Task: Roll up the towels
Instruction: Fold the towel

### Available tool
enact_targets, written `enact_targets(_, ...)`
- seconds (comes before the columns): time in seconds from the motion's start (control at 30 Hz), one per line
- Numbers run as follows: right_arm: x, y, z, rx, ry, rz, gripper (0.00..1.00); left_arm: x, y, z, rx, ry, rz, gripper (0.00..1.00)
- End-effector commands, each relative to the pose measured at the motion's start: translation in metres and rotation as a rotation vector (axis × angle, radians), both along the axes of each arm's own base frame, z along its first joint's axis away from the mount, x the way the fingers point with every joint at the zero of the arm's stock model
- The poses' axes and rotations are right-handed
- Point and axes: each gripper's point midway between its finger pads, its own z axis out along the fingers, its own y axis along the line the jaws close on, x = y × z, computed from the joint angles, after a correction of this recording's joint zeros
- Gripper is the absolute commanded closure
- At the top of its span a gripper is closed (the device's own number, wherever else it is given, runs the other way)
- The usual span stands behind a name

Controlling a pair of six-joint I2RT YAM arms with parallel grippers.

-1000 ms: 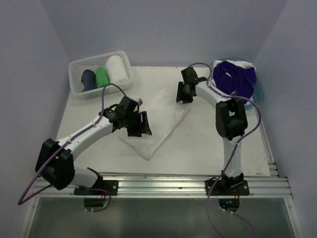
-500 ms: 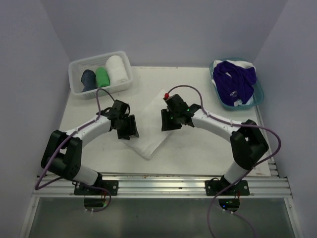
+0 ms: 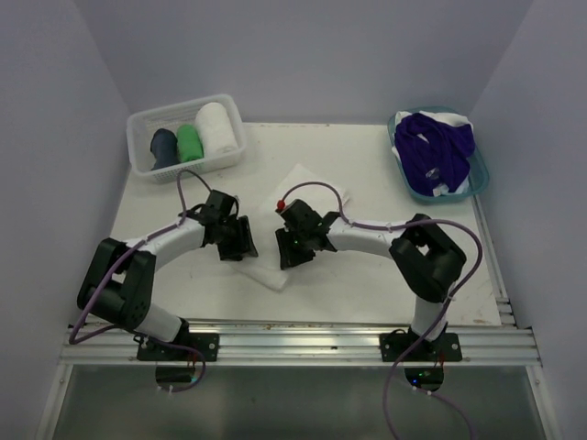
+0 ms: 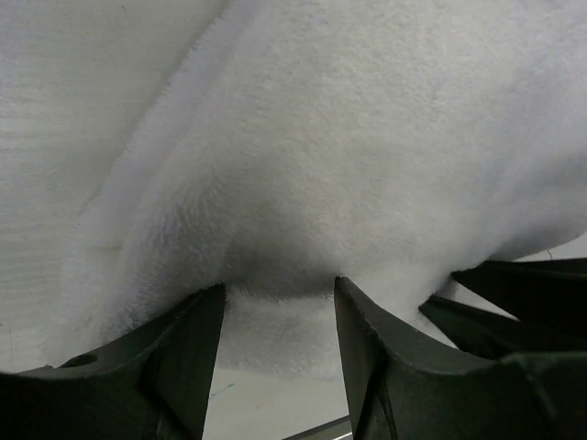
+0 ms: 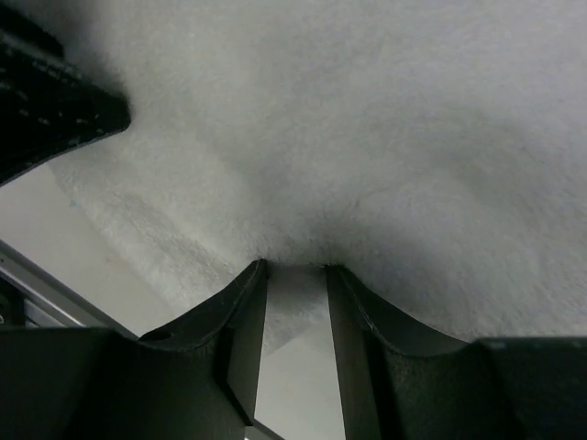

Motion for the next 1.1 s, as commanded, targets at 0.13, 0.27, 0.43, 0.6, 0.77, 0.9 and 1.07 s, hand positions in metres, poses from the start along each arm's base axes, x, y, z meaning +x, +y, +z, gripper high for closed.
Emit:
enact_targets(0.13, 0.036, -0.099, -0.030, -0.210, -0.005, -0.225, 0.63, -0.021, -0.025, -0.001, -0.136, 0.024, -0.014, 0.44)
enact_targets(0.27, 0.056, -0.118, -0.014, -0.241, -0.061, -0.228, 0.62, -0.017, -0.059, 0.013, -0.173, 0.004, -0.080, 0.44)
enact_targets(0.43, 0.063, -0.092, 0.046, -0.095, -0.164, -0.154, 0.58, -0.006, -0.073, 0.043, -0.188, -0.055, -0.122, 0.44)
enact_targets(0.6, 0.035, -0.075, 0.066, -0.069, -0.174, -0.105, 0.59, 0.005, -0.070, 0.070, -0.178, -0.123, -0.111, 0.51)
enact_targets(0.77, 0.004, -0.062, 0.040, -0.051, -0.087, -0.094, 0.64, 0.003, -0.060, 0.054, -0.123, -0.109, -0.101, 0.69)
enact_targets(0.9, -0.009, -0.075, -0.001, -0.100, -0.035, -0.138, 0.66, -0.009, -0.046, 0.007, -0.059, -0.037, -0.092, 0.80)
enact_targets(1.07, -0.010, -0.083, -0.014, -0.153, -0.032, -0.127, 0.70, -0.006, -0.030, -0.004, 0.028, -0.049, -0.091, 0.88)
